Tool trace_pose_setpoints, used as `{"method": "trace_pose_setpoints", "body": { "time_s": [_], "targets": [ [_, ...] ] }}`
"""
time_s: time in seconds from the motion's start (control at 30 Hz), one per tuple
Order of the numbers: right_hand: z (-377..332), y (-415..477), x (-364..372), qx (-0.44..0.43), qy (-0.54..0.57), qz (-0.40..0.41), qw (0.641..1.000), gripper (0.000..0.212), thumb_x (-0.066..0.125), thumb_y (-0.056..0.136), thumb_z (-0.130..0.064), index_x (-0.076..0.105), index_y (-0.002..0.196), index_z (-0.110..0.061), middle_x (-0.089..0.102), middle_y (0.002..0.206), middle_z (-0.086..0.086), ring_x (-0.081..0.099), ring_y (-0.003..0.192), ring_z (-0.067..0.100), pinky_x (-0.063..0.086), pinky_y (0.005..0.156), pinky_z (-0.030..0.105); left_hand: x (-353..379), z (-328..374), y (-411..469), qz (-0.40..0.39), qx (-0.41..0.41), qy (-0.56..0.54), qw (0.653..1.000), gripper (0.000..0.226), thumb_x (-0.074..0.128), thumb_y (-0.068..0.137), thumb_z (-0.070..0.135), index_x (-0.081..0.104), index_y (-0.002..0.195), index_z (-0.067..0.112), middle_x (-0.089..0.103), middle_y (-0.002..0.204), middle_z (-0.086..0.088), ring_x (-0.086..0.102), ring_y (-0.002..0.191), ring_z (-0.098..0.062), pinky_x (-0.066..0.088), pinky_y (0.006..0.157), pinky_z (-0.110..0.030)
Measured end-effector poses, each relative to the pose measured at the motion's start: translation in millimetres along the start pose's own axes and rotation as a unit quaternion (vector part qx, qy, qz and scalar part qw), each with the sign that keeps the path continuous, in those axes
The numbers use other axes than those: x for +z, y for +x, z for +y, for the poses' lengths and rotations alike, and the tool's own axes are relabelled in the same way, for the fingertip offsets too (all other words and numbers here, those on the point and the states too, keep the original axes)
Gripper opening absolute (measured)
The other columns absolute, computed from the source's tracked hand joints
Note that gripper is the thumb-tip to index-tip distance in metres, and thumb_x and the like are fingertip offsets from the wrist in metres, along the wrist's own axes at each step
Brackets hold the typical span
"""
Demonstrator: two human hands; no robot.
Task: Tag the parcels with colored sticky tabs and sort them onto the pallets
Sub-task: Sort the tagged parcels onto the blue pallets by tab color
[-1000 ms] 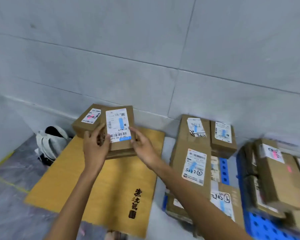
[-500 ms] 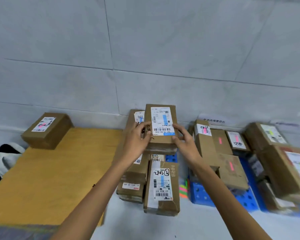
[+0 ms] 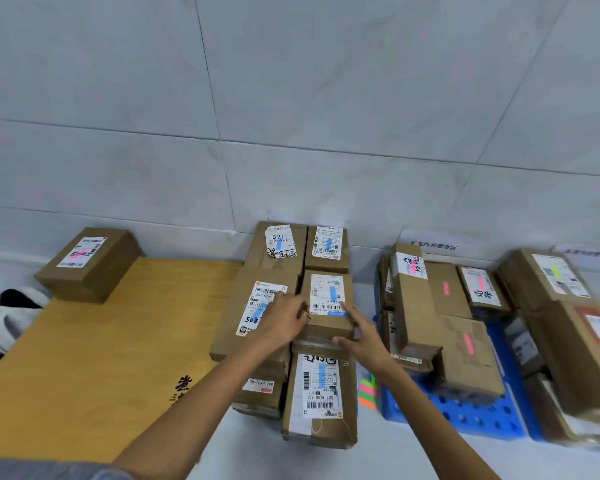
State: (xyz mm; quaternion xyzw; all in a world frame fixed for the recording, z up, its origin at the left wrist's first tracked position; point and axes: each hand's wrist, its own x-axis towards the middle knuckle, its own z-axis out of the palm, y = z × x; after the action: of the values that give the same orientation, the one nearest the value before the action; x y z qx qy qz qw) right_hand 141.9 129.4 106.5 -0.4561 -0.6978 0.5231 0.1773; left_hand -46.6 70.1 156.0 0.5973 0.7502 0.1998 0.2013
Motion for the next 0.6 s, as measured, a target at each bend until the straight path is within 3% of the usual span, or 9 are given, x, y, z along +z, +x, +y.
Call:
{"method": "trace_pose_setpoints", "body": {
  "time_s": [0.17, 0.27, 0.33, 0.47, 0.6],
  "targets": [
    [4, 15, -2, -0.057, -0.100, 0.017, 0.993, 0.079, 0.065, 0.082, -0.004, 0.026, 0.138, -0.045, 0.026, 0.149, 0.001, 0.027, 0.136, 0.026, 0.036, 0.107, 0.051, 3, -5, 4, -0.006, 0.036, 0.027, 0.999, 0.031, 0.049, 0.094, 0.020, 0.053, 0.125, 0.015, 0.051, 0.125, -0.004, 0.040, 0.120, -0.021, 0.037, 0.099, -0.032],
    [-5, 15, -5, -0.045, -0.174, 0.003, 0.984, 0.077, 0.066, 0.085, -0.019, 0.020, 0.137, -0.050, 0.016, 0.154, 0.004, 0.020, 0.140, 0.028, 0.028, 0.113, 0.049, 2, -15, 2, -0.013, 0.044, -0.008, 0.999, 0.033, 0.049, 0.095, 0.020, 0.052, 0.127, 0.017, 0.048, 0.129, -0.001, 0.039, 0.124, -0.017, 0.033, 0.104, -0.029],
    [-12, 13, -7, -0.034, -0.231, 0.031, 0.972, 0.071, 0.061, 0.088, -0.031, 0.020, 0.145, -0.035, 0.012, 0.155, 0.005, 0.011, 0.142, 0.028, 0.020, 0.116, 0.047, -4, -26, 0, 0.007, 0.048, -0.039, 0.998, 0.033, 0.050, 0.094, 0.020, 0.052, 0.127, 0.019, 0.048, 0.130, 0.002, 0.039, 0.123, -0.013, 0.034, 0.105, -0.027],
    [-58, 20, 9, -0.122, -0.240, 0.133, 0.954, 0.051, 0.054, 0.092, -0.031, 0.037, 0.139, -0.021, 0.032, 0.148, 0.007, 0.023, 0.138, 0.024, 0.022, 0.113, 0.038, -41, -64, -6, 0.071, 0.041, -0.072, 0.994, 0.029, 0.052, 0.093, 0.019, 0.056, 0.122, 0.016, 0.053, 0.123, 0.001, 0.042, 0.117, -0.011, 0.027, 0.090, -0.013],
    [-130, 49, 73, -0.229, -0.214, 0.095, 0.945, 0.048, 0.037, 0.089, -0.047, 0.053, 0.124, -0.019, 0.049, 0.129, 0.003, 0.041, 0.124, 0.021, 0.026, 0.102, 0.026, -93, -142, -6, 0.146, -0.023, -0.082, 0.986, 0.027, 0.054, 0.088, 0.012, 0.061, 0.114, 0.014, 0.060, 0.116, -0.005, 0.051, 0.113, -0.021, 0.030, 0.090, -0.014]
  ]
}}
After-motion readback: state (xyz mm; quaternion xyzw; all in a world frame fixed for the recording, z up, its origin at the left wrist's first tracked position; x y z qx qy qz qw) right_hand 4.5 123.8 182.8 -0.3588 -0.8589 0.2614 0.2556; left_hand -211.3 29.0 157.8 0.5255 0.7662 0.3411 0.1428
